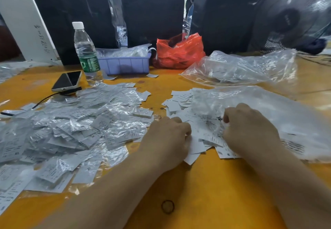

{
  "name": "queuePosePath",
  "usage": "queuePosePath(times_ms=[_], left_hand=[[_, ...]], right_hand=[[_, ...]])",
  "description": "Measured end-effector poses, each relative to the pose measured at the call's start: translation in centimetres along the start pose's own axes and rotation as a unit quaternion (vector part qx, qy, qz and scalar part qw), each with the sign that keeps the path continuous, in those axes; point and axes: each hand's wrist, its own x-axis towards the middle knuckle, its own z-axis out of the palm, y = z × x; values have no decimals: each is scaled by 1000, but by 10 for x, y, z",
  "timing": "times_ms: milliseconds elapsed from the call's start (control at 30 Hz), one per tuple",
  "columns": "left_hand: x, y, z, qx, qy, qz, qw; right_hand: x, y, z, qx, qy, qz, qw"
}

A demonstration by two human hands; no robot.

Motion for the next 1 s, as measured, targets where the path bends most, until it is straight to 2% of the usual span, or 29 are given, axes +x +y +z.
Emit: queuePosePath(times_ms=[200, 367, 700, 1000], left_hand=[[-1, 5, 13, 30, 30, -9, 999], [-2, 5, 14, -35, 72, -11, 997], [-5, 6, 7, -163, 127, -37, 978], [-6, 8, 6, -166, 133, -31, 977]], right_hand=[[3, 6, 1, -20, -47, 56, 997], [5, 6, 8, -10, -75, 25, 997], [6, 11, 7, 38, -37, 11, 999], [3, 7, 5, 105, 39, 1, 994]])
